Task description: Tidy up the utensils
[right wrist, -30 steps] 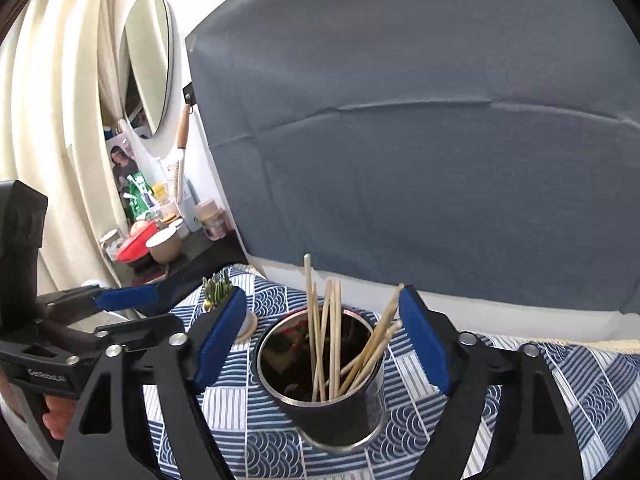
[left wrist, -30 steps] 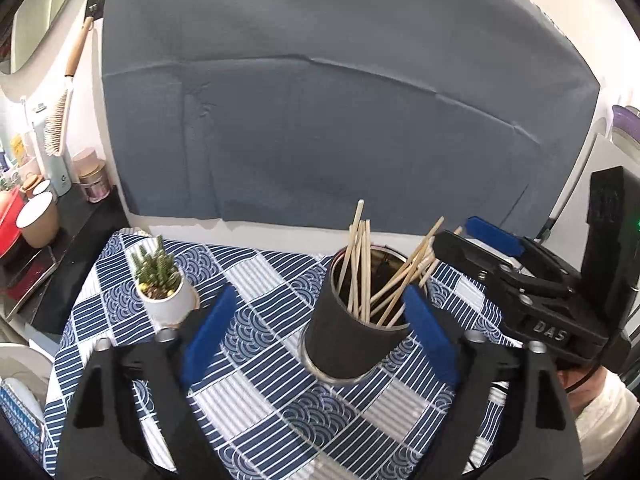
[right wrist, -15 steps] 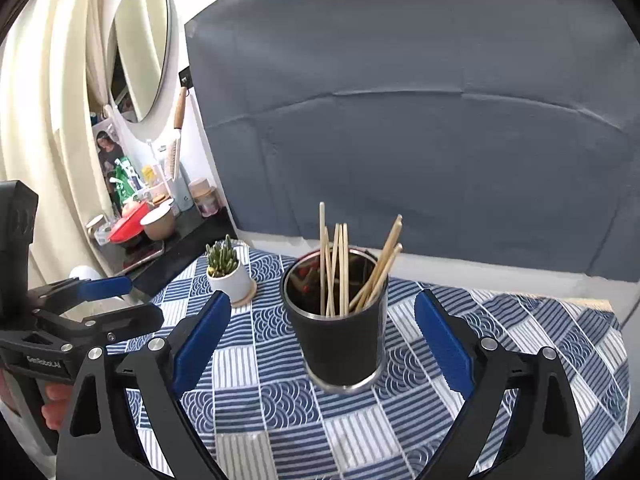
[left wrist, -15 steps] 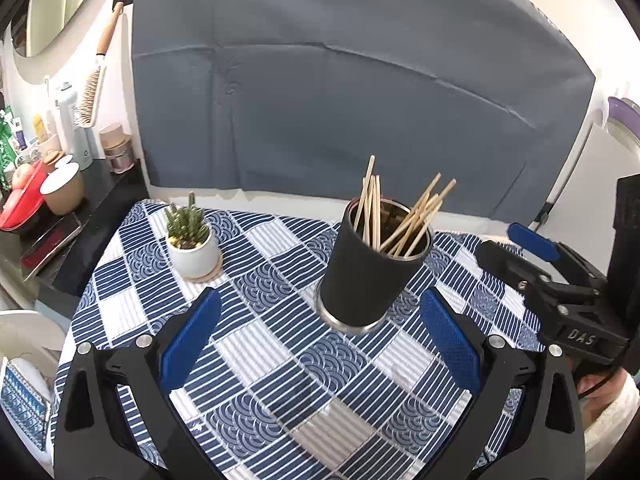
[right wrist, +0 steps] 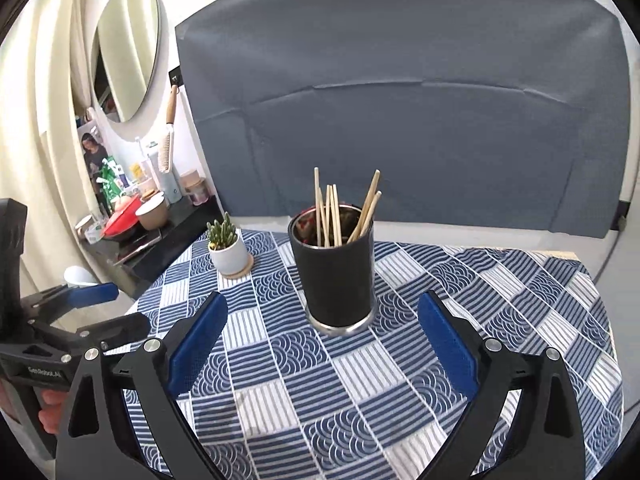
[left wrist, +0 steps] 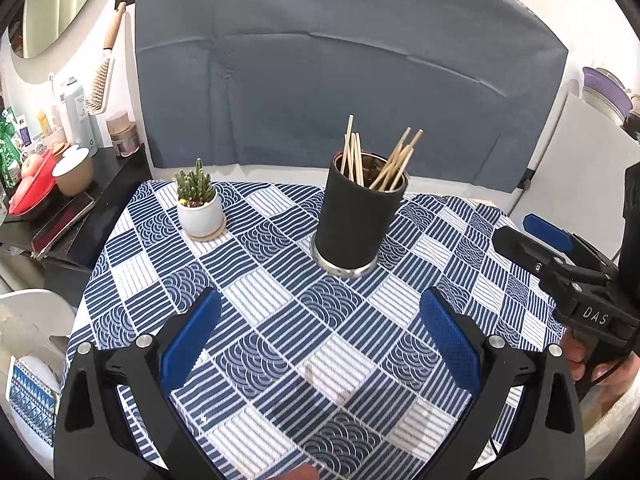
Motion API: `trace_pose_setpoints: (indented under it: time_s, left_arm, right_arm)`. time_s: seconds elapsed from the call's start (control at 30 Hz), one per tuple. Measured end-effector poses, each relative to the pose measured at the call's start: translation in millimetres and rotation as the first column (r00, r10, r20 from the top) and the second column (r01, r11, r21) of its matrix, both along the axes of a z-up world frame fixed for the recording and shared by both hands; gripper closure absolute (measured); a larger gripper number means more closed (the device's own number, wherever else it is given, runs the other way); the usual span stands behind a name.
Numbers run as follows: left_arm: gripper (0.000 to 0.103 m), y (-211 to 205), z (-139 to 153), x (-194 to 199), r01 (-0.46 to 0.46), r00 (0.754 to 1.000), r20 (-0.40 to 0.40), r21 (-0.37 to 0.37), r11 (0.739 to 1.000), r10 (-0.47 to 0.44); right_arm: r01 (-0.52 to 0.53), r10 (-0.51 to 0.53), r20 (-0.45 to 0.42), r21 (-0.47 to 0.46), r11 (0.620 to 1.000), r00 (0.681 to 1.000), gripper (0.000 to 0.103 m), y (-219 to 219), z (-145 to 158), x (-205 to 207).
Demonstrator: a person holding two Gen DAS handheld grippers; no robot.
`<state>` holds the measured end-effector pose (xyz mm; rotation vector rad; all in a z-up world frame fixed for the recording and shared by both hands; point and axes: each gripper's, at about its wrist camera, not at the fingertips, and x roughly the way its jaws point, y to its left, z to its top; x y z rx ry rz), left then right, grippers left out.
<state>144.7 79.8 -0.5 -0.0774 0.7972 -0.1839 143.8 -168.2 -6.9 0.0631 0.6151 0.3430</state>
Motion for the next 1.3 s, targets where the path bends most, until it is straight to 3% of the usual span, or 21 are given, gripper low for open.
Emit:
trace_pose_setpoints:
  time_s: [0.17, 0.4, 0.6, 0.8, 0.9, 1.03, 1.3]
  left_arm:
    - [0.006, -2.7, 11.7, -27.6, -0.020, 1.000, 0.017, 0.018, 1.000, 0.020]
    - [0.006, -10.9, 26.4, -58.2, -0.003, 0.999, 0.046, -0.013, 1.000, 0.004]
    - [0.006, -18.3, 43.2, -76.0, -0.061, 0.993, 0.109, 0.060, 0.996, 0.054]
    - [0.006, -19.5, 47.4, -76.2, -0.033, 0.997, 0.075, 0.057, 0.998, 0.029]
    - [0.006, -10.8, 43.6, -64.5, -0.035, 0.999, 0.003, 0.005, 0.999, 0.035]
    - [0.006, -14.9, 43.1, -62.4, -0.031, 0.999, 0.010, 0.043, 0.999, 0.031]
    - [0.006, -16.1, 33.7, -67.4, -0.023, 0.999, -0.046, 0.029, 0.999, 0.024]
  right_arm:
    - [0.000, 0.000, -0.005, 0.009, 1.000, 1.000, 0.010, -4.7, 6.4, -26.0]
    - [0.006, -0.006, -0.003, -0.003, 1.000, 1.000, 0.010, -9.4, 15.5, -49.0]
    - [0.004, -0.004, -0.034, 0.000, 1.000, 0.999, 0.010, -6.0, 17.1, -61.5]
    - [0.044, -0.045, -0.042, -0.021, 0.999, 0.998, 0.010, -5.4, 26.9, -69.0]
    - [0.071, -0.073, -0.030, -0.051, 0.996, 0.997, 0.010, -5.4, 32.1, -74.5]
    - [0.086, -0.089, -0.044, -0.067, 0.994, 0.995, 0.010, -3.3, 32.8, -83.0]
    - [0.092, -0.096, -0.043, -0.090, 0.992, 0.994, 0.010, -3.4, 30.2, -93.5]
